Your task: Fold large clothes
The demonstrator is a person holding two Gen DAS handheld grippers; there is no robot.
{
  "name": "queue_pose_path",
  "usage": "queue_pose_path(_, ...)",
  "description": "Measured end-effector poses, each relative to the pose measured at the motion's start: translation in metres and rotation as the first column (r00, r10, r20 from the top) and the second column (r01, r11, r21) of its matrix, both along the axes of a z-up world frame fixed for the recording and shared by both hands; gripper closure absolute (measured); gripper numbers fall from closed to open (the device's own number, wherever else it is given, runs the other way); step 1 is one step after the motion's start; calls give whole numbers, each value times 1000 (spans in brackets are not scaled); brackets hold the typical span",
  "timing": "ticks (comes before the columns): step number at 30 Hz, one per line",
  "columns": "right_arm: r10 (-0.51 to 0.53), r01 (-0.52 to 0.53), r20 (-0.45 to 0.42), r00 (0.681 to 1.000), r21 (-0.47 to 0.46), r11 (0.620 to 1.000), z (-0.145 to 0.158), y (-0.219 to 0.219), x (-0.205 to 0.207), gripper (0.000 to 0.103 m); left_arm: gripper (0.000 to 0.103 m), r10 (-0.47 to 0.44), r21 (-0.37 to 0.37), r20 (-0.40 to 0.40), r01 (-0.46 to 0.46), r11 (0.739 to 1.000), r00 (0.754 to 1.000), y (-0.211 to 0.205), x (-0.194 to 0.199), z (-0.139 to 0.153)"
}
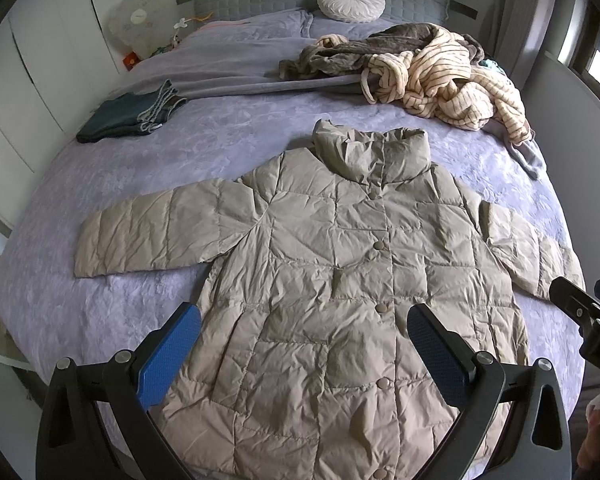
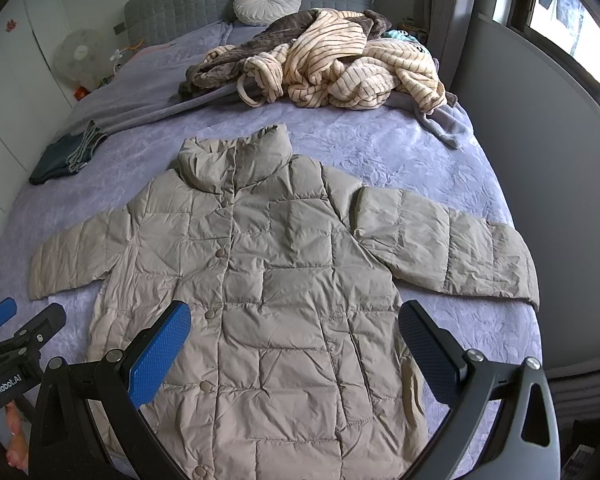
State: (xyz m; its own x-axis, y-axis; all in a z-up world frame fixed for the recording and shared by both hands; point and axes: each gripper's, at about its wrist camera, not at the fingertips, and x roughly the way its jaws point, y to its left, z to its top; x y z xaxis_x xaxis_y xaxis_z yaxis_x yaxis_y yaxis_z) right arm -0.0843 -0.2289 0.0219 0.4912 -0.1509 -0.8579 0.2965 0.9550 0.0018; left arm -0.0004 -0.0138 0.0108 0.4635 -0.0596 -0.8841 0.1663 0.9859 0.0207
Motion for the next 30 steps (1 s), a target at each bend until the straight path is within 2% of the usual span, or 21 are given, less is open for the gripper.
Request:
queue_pose_path(24, -1, 1, -3, 1000, -1, 1000, -2, 1, 1, 0, 0, 3, -11, -4, -3, 1000, 1000, -5, -3, 1)
queue_pose_path(30, -10, 10, -9, 1000, 14, 1000, -3, 3, 1, 0, 0, 4, -31, -36, -5, 1000, 999, 5, -3, -8)
